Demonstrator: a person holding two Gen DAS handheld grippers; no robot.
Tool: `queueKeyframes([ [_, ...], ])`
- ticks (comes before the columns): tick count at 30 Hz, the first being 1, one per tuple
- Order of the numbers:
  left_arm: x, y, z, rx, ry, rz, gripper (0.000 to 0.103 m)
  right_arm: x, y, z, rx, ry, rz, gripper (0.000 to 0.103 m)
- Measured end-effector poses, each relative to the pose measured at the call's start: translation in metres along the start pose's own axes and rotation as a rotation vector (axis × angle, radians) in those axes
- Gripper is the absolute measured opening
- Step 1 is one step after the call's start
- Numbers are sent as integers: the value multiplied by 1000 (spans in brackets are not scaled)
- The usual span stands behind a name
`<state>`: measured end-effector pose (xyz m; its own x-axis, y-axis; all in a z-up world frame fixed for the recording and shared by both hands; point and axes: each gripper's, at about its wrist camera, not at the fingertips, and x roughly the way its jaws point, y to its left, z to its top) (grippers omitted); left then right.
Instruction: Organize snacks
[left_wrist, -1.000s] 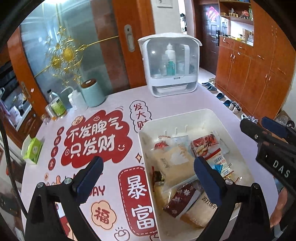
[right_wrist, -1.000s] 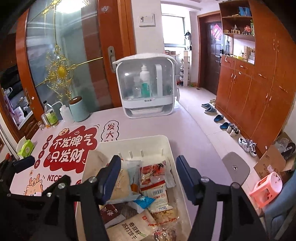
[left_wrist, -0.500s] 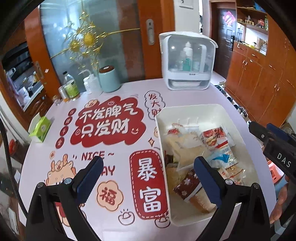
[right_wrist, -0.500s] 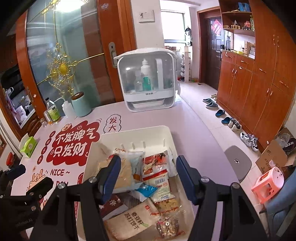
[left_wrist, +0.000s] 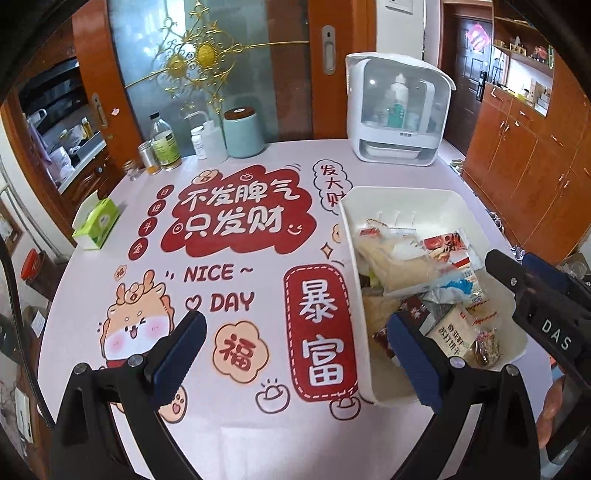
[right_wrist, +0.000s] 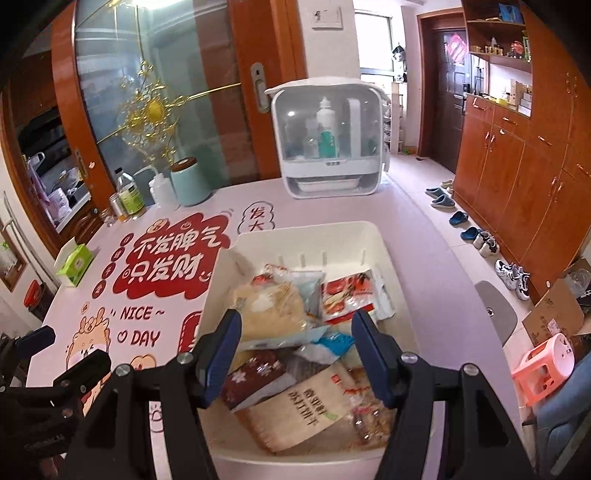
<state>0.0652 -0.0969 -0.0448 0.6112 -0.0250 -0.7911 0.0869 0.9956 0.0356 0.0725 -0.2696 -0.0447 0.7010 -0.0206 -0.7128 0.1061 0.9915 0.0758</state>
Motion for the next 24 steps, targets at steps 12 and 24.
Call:
queueKeyframes([
  [12,-33,34,-23,-4,29,10,98,-31,54,-28,-67,52,91,63],
  [24,-81,69,-31,-19,-12,21,98,-88,89,-34,-68,28,97,63],
])
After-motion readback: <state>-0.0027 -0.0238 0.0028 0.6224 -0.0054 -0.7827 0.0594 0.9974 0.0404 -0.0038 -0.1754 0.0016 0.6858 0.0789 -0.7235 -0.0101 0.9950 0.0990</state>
